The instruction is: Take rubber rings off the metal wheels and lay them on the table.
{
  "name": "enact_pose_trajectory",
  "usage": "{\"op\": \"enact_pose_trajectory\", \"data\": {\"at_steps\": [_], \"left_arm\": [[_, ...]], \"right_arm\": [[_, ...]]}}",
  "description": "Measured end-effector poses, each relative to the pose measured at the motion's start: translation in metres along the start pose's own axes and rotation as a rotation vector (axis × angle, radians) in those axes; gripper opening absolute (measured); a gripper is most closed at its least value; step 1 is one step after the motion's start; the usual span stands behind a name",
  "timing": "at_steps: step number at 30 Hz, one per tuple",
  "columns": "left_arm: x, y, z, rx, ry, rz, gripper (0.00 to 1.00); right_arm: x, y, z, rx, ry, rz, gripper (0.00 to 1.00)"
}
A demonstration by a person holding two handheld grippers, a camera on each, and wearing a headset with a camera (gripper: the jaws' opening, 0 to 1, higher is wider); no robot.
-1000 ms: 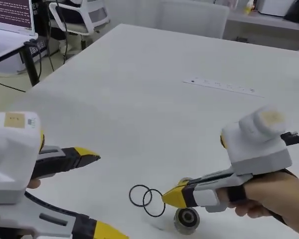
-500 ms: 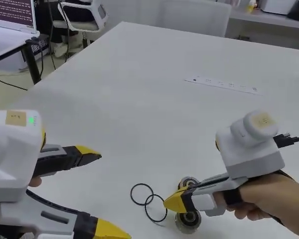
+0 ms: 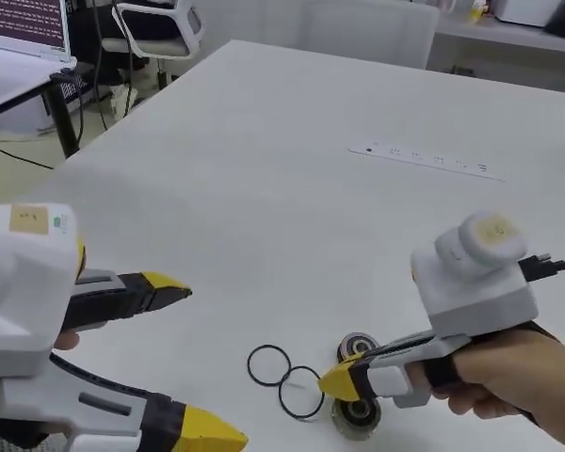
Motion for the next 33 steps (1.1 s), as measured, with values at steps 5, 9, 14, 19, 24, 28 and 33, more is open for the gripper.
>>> {"op": "enact_pose_trajectory", "data": {"at_steps": [5,9,14,19,24,28,33], "left_arm": [[0.0,0.0002,0.0001,-0.001,0.0,0.001,0.89],[-0.0001,0.0006,0.0,-0.003,-0.002,-0.002,0.89],[-0.0002,0.0011,-0.0002,-0.005,-0.004,-0.003,0.89],[0.0001,0.0015,-0.0001,-0.007,-0.003,-0.003,0.89],[0.0002,0.002,-0.0004,-0.009,-0.003,-0.003,0.88],[0.0004,0.0022,-0.0005,-0.01,-0.002,-0.002,0.88],[0.0009,0.002,-0.0006,-0.01,0.002,0.001,0.89]], "right_arm": [[0.0002,-0.0028,-0.0004,0.014,0.001,0.003,0.01],[0.0019,-0.0049,0.0003,0.029,0.007,-0.002,0.02],[0.0025,-0.0048,0.0014,0.027,0.007,0.001,0.02],[0.002,-0.0058,0.0025,0.034,0.007,-0.003,0.04],[0.0013,-0.0082,0.0018,0.047,0.003,-0.005,0.07],[0.0016,-0.0087,0.0013,0.048,0.002,-0.002,0.1],[-0.0023,-0.0082,-0.0025,0.051,-0.017,-0.008,0.1]]}}
Point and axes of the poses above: the centre of the closed fingertips' face, and the gripper's own axes: z roughly forward along the fingers, y roughly to its left, x roughly out of its underside, the point moved 2 cm from there along -z, roughly backward along the fingers, and after that the axes turned 8 degrees about z, right-handed, at the moved point
